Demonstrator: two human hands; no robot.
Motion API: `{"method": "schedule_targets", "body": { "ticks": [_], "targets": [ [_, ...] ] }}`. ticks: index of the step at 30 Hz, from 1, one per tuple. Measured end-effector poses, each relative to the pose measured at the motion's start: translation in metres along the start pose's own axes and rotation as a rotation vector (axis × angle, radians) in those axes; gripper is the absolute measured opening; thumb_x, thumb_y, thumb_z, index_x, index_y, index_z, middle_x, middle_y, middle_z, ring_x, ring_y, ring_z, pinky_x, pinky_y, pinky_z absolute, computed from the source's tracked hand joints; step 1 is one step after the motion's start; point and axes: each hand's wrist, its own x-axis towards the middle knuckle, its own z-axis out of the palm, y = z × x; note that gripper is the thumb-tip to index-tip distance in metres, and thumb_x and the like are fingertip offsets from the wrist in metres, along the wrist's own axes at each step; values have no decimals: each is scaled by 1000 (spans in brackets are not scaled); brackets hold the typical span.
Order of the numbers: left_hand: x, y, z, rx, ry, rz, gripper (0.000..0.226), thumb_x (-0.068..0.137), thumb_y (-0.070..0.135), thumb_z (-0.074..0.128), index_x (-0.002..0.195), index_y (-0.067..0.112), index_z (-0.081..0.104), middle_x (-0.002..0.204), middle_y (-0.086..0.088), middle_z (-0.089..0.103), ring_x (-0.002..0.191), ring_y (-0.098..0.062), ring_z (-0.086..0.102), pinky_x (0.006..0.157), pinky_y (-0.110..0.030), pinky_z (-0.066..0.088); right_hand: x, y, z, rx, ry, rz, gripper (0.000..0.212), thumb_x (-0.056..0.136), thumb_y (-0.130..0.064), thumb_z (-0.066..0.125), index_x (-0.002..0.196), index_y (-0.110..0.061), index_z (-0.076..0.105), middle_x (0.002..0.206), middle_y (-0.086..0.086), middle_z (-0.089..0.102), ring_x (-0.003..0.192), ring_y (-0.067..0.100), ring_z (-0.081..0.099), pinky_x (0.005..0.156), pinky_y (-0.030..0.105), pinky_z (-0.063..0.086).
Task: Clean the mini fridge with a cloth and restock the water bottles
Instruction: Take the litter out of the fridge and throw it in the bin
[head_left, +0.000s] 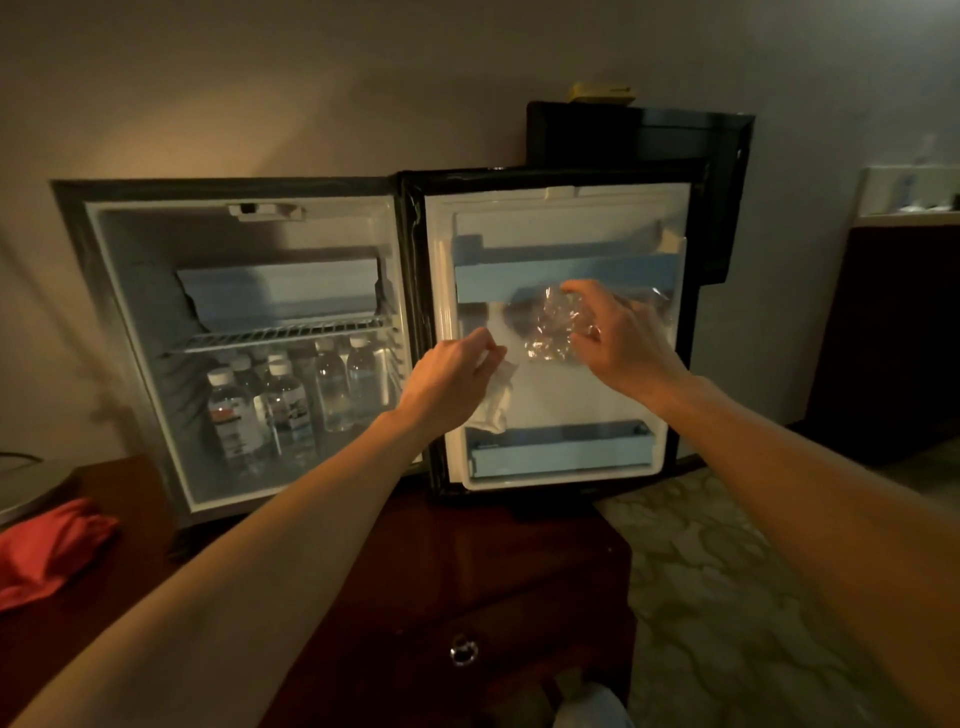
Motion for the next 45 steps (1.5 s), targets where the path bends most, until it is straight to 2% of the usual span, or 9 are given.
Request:
{"method": "schedule_targets", "body": {
  "ticks": [7,13,17,21,26,32,37,42,45],
  "targets": [
    [-26,1,39,5,-111,5,29,100,38,48,95,11,58,76,-4,64,64,-23,60,57,-38,50,-55,14,16,-79,-233,105,14,84,-17,71,90,-4,71,86,5,57,75,21,55,71,39,51],
    [-48,18,82,-97,-271,105,38,89,38,32,110,10,49,97,-7,57,81,-27,54,71,-41,43,-103,21,22,-190,-423,239,25,91,-30,59,102,-9,69,117,3,56,114,25,48,98,39,42],
    [-60,26,119,-147,-357,32,25,95,6,40,119,8,42,122,-12,49,97,-31,53,79,-43,42,-130,33,29,-181,-529,426,17,96,-28,51,82,-18,50,71,-7,50,66,12,53,55,21,33],
    [-82,34,152,-219,-446,-13,41,92,-3,42,130,13,38,129,-6,44,98,-23,54,83,-40,49,-167,48,37,-168,-559,488,10,96,-22,53,87,-20,49,75,-6,50,71,14,53,61,24,35],
    [-110,43,200,-265,-536,-59,32,94,4,43,125,16,40,127,-6,49,98,-24,54,87,-45,49,-219,67,47,-146,-569,572,14,99,-24,47,87,-16,47,74,-4,51,71,17,56,54,24,33],
    [-129,67,254,-158,-334,122,17,92,12,55,109,16,52,109,0,52,85,-16,55,70,-33,48,-296,86,55,-51,-653,790,16,97,-29,53,104,-14,53,87,-1,58,73,13,60,69,32,54],
    [-145,100,309,-120,-582,332,25,93,33,47,111,15,51,106,0,48,86,-16,48,70,-30,38,-355,116,46,47,-622,998,17,101,-30,42,106,-14,48,90,4,59,73,19,60,63,32,51],
    [-176,126,383,-275,-844,131,33,104,33,31,111,14,58,113,-1,42,93,-13,49,87,-35,47,-427,155,31,-31,-612,1122,30,105,-34,29,110,-12,49,98,6,55,80,16,53,73,34,47],
    [-198,146,427,-292,-966,81,32,103,22,41,131,10,50,120,-2,35,99,-14,48,90,-31,47,-475,176,20,-61,-643,1227,28,103,-29,39,113,-5,50,109,12,54,95,23,55,85,41,48]
  ]
}}
